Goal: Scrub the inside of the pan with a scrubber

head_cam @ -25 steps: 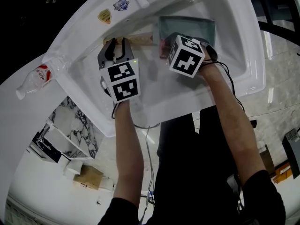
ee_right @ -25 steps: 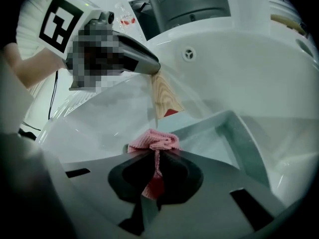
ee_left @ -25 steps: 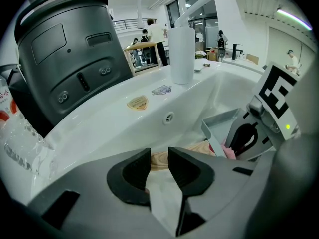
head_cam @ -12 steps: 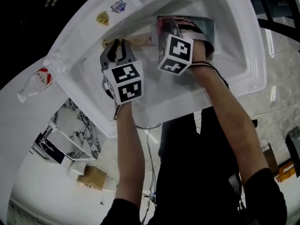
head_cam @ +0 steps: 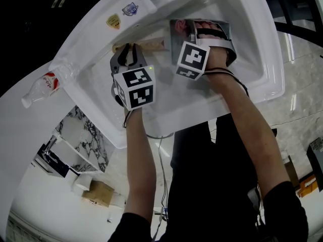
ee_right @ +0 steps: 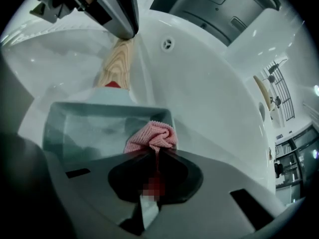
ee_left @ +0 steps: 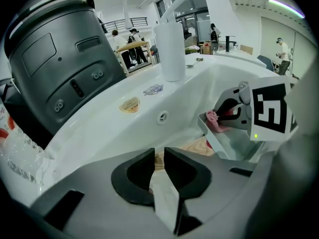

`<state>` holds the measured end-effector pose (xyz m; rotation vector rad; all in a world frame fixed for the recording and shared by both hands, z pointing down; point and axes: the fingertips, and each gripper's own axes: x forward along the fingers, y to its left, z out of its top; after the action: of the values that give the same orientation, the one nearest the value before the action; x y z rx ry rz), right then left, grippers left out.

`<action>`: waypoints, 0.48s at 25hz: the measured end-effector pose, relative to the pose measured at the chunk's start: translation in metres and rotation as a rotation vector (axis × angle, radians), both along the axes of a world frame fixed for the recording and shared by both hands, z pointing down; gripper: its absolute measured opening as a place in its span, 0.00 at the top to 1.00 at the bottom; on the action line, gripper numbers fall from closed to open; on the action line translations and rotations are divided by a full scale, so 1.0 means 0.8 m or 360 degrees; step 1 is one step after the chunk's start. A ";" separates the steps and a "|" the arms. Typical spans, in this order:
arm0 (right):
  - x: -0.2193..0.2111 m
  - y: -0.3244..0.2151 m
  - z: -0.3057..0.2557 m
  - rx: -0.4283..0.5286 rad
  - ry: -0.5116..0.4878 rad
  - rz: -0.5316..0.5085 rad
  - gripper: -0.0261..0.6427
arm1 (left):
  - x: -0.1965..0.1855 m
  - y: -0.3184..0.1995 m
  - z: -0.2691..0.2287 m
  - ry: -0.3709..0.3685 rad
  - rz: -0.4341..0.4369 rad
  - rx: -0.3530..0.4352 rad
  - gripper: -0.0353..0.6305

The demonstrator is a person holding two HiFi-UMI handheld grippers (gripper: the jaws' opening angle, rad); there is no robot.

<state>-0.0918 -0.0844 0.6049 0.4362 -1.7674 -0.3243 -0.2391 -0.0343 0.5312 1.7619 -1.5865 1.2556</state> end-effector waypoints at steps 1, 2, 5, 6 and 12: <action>0.012 0.000 0.002 0.0001 0.0050 0.0008 0.90 | 0.000 0.000 0.000 -0.0001 0.0002 -0.0001 0.84; 0.024 0.000 0.004 0.0001 0.0104 0.0016 0.90 | -0.001 0.001 -0.001 0.0000 0.0003 -0.0001 0.84; 0.061 0.000 0.009 0.0008 0.0269 0.0022 0.90 | -0.001 0.002 -0.001 -0.0001 0.0000 0.0002 0.84; 0.072 -0.001 0.010 0.0014 0.0321 0.0020 0.90 | 0.000 0.002 -0.001 -0.0002 0.0000 0.0002 0.84; 0.118 -0.002 0.019 -0.0002 0.0534 0.0043 0.90 | -0.001 0.001 -0.001 0.0001 -0.0020 0.0010 0.84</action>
<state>0.0026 -0.0862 0.6198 0.3804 -1.4337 -0.3555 -0.2401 -0.0332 0.5306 1.7535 -1.6003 1.2454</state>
